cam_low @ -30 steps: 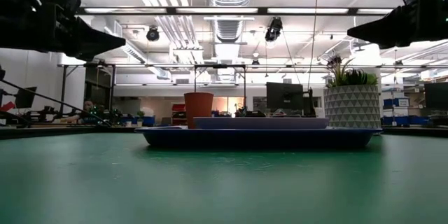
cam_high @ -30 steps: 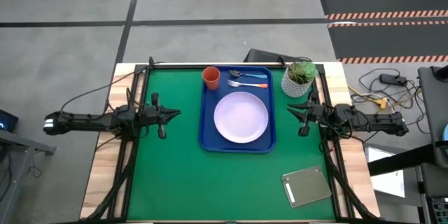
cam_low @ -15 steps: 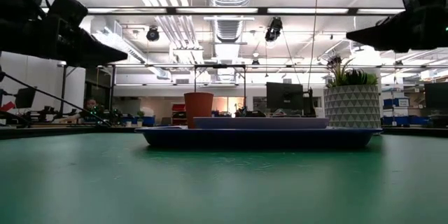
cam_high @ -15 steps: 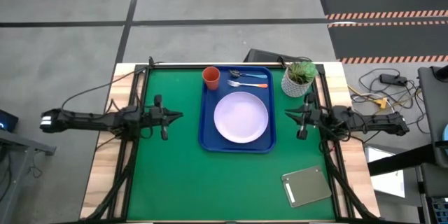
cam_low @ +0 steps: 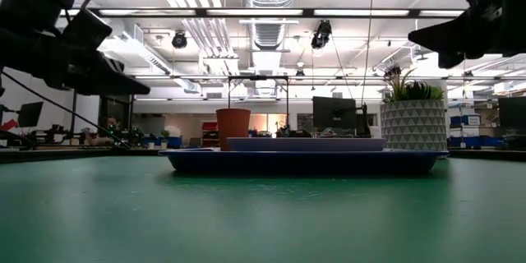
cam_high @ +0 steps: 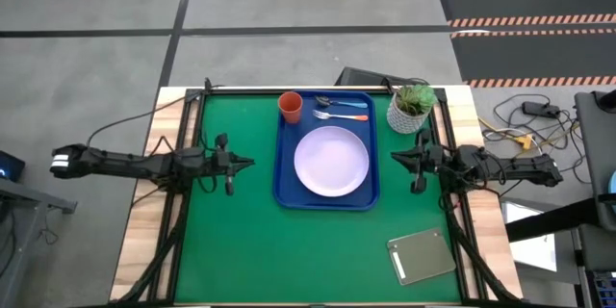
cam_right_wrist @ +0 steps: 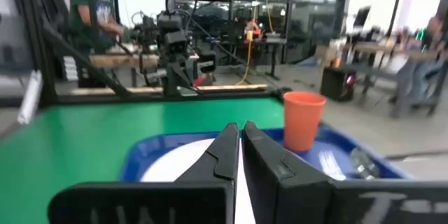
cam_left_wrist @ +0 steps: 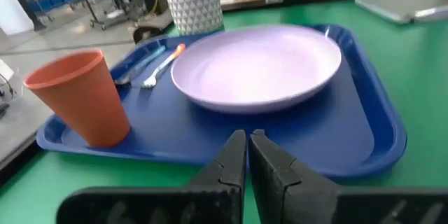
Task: Pick and place plate/cup/fork/spoon on tray
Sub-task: Return to Home Position
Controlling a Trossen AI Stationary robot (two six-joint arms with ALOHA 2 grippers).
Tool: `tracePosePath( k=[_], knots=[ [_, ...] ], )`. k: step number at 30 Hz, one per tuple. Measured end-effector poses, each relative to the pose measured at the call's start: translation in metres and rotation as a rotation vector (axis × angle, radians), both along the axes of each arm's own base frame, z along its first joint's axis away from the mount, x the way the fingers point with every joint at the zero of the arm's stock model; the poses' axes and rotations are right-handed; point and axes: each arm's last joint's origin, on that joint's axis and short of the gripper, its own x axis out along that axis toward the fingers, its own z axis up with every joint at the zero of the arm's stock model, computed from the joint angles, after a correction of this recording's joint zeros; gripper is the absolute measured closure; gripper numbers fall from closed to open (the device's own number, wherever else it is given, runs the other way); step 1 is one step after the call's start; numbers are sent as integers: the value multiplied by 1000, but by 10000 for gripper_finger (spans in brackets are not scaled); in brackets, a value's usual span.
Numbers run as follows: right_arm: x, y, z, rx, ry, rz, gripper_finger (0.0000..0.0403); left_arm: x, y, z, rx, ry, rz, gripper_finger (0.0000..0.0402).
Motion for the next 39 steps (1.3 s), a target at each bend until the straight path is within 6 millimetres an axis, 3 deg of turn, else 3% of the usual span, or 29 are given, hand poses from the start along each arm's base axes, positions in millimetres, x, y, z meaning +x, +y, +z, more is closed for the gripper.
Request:
tracePosePath(
  k=[5,39],
  knots=[
    [0,0,0,100,-15,5,394,1,0,-4,-1,40,0,402],
    [0,0,-1,101,-14,5,394,7,0,-36,-11,325,0,402]
  ],
)
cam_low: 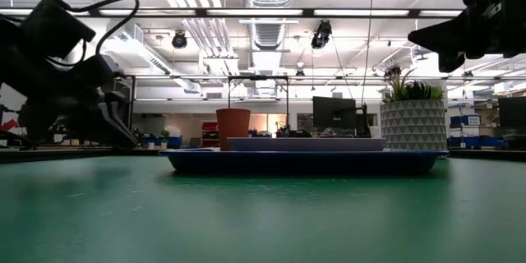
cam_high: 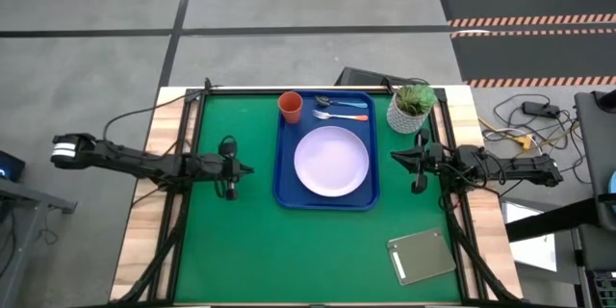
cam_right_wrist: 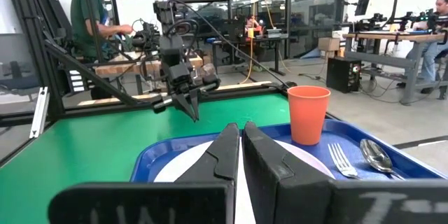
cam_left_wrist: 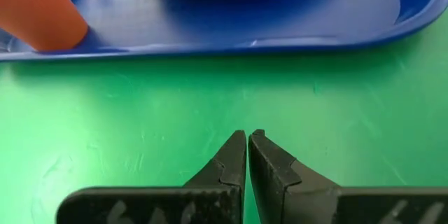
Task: Pick and place plate/cup/fork/spoon on tray
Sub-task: Return to Home Position
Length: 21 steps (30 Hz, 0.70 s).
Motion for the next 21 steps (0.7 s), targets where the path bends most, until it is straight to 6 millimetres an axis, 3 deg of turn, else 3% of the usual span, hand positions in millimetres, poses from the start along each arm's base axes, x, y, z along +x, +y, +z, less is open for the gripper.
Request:
tracePosePath(
  k=[21],
  knots=[
    [0,0,0,0,0,0,394,0,0,-14,-4,121,0,402]
  ],
)
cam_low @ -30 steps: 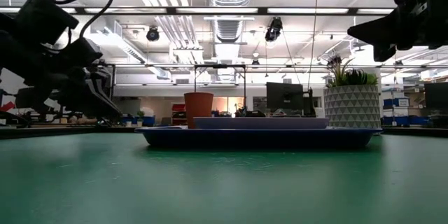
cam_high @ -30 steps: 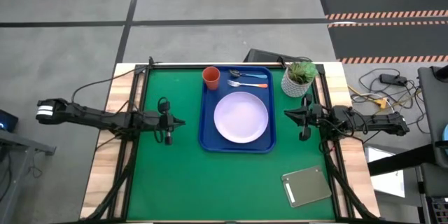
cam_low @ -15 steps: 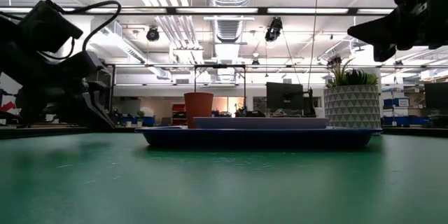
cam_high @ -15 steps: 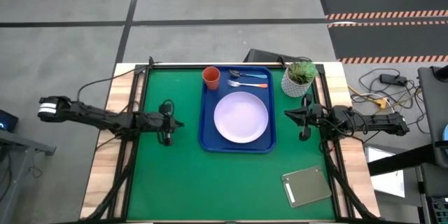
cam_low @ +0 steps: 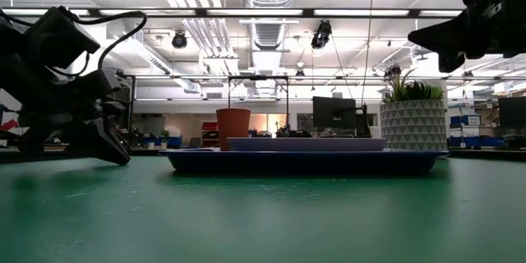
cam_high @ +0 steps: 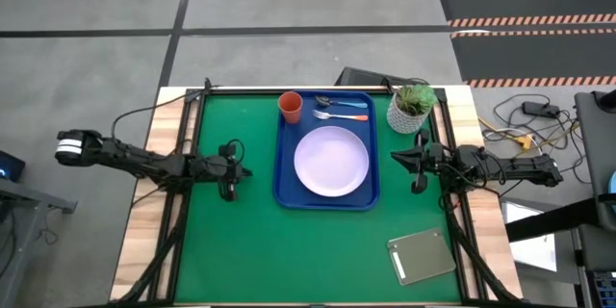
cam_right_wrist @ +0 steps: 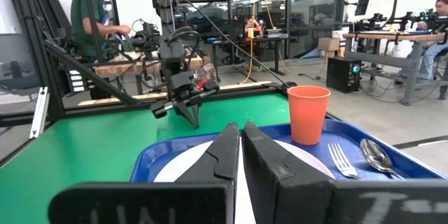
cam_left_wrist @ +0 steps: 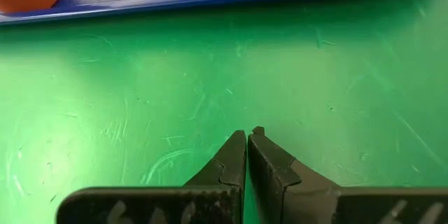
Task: Pick and place plate/cup/fork/spoon on tray
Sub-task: Return to Home Position
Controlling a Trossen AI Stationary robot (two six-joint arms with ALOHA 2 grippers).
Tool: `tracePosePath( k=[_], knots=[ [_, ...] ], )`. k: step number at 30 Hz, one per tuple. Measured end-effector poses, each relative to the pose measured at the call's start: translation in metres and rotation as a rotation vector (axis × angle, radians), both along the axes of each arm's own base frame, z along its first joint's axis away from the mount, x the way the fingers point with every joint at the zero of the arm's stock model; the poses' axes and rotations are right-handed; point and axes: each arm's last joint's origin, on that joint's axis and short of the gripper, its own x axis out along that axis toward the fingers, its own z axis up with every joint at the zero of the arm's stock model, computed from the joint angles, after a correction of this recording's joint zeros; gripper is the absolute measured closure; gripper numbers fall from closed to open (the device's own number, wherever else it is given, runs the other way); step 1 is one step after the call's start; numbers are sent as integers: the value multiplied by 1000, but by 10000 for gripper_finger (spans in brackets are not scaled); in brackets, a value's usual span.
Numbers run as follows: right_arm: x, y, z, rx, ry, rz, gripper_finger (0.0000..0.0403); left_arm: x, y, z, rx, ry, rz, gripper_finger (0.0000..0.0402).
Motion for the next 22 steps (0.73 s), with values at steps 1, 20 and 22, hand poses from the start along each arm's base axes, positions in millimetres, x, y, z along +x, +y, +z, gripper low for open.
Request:
tracePosePath(
  k=[1,20,22],
  knots=[
    [0,0,0,0,0,0,394,0,0,0,0,2,0,402],
    [0,0,0,0,0,0,394,0,0,1,0,-5,0,402],
    [0,0,0,0,0,0,394,0,0,1,0,-5,0,402]
  ],
)
